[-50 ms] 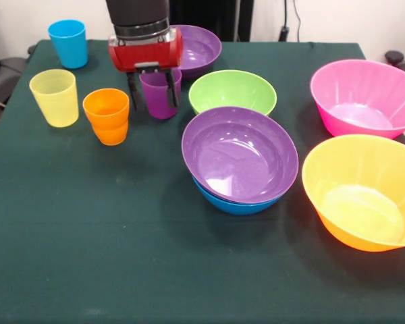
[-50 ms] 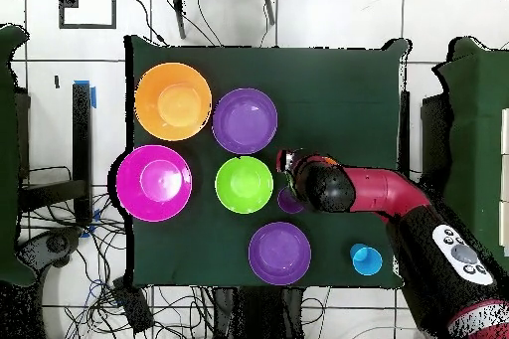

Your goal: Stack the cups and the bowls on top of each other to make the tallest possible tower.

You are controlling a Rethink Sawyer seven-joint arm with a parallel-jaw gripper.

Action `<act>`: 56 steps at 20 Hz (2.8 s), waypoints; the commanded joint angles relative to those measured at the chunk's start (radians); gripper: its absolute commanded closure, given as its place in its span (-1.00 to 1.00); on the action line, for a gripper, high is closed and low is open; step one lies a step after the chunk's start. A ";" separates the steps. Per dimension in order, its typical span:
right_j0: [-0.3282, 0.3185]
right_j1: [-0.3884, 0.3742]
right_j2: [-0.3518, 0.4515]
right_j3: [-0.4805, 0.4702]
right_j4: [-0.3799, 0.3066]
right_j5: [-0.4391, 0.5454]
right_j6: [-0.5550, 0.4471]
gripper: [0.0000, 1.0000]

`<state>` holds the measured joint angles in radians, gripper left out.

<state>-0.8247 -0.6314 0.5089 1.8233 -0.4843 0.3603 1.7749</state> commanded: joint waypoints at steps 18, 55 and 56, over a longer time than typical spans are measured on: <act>-0.044 -0.053 0.105 0.080 0.038 0.179 -0.059 -1.00; -0.176 0.070 0.165 0.019 -0.041 0.190 -0.149 -1.00; -0.177 0.072 0.165 0.017 -0.042 0.189 -0.151 -1.00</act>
<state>-1.0128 -0.5740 0.6389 1.8694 -0.4518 0.4796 1.7749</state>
